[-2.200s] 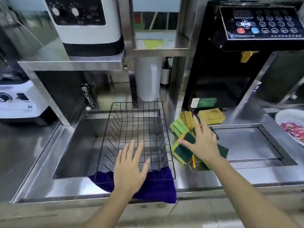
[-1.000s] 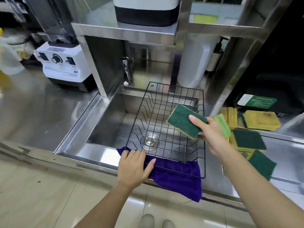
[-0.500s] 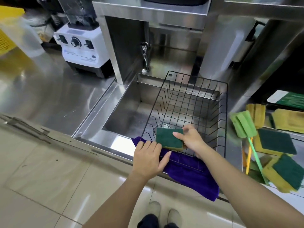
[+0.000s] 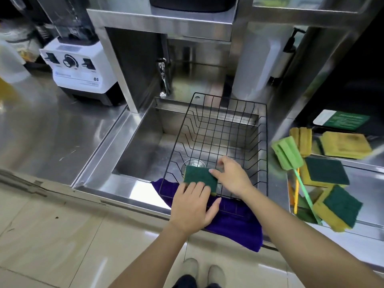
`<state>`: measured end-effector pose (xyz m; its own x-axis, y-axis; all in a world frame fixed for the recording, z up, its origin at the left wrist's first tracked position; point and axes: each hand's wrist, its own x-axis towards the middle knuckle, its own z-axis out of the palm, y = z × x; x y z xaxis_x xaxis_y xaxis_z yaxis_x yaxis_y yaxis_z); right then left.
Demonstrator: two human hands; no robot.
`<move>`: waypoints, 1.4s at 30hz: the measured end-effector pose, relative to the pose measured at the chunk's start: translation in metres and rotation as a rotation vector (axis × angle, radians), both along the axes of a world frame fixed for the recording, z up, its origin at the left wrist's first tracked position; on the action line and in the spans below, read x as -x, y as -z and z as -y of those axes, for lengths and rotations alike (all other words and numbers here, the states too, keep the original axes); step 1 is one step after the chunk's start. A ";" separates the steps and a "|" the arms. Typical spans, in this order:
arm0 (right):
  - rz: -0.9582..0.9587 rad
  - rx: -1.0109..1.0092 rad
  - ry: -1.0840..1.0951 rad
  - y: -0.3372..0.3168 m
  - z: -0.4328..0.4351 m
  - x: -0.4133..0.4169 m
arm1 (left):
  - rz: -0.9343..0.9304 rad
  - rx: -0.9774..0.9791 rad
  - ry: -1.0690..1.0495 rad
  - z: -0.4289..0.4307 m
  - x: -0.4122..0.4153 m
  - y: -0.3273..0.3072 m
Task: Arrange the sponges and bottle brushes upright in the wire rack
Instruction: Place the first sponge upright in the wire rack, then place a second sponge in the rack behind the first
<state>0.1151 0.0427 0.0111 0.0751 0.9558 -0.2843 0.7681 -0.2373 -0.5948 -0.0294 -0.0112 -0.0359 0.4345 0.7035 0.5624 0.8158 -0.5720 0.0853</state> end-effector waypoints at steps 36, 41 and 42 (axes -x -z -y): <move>-0.396 -0.392 1.051 -0.055 0.066 -0.158 | -0.045 0.018 0.151 -0.004 -0.030 -0.003; -0.368 -0.504 0.842 -0.066 0.029 -0.123 | -0.005 0.004 0.068 -0.011 -0.002 0.000; -0.320 -0.507 0.794 -0.067 0.021 -0.116 | 0.002 0.000 0.056 -0.012 0.002 0.000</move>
<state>0.2308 0.0212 0.0785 0.7371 0.6754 0.0251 0.2818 -0.2733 -0.9197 -0.0310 0.0006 -0.0355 0.4722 0.6780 0.5632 0.7824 -0.6167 0.0864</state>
